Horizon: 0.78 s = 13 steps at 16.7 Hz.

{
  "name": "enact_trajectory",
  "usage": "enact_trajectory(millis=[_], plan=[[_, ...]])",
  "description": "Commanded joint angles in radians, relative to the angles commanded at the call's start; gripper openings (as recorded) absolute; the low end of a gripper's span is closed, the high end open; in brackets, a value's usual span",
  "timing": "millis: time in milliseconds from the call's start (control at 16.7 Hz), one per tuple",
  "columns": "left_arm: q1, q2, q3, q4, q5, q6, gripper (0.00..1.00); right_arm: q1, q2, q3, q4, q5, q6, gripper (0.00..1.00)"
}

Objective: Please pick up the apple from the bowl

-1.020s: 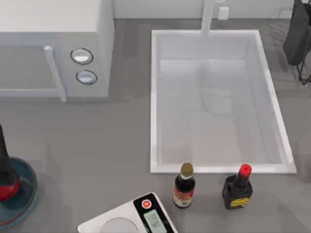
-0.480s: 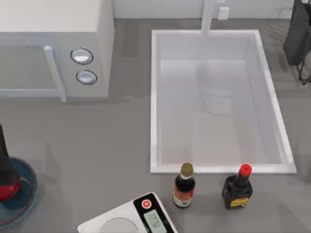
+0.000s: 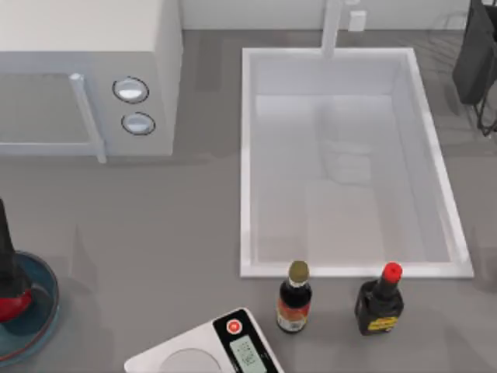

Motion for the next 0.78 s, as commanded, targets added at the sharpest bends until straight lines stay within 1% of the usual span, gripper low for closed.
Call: enact_trajectory(millis=[240,360,540,780], plan=[[0.0,0.001,0.001,-0.001,0.0,0.0,1.0,0.0,0.0,0.0,0.0,0.0,0.0,1.0],[-0.002,0.034,0.03,-0.034,0.0,-0.001,1.0,0.0,0.0,0.0,0.0,0.0,0.0,1.0],[-0.007,0.163,0.128,-0.151,0.0,-0.005,1.0,0.0,0.0,0.0,0.0,0.0,0.0,1.0],[-0.018,0.464,0.326,-0.386,0.0,-0.011,1.0,0.0,0.0,0.0,0.0,0.0,0.0,1.0]])
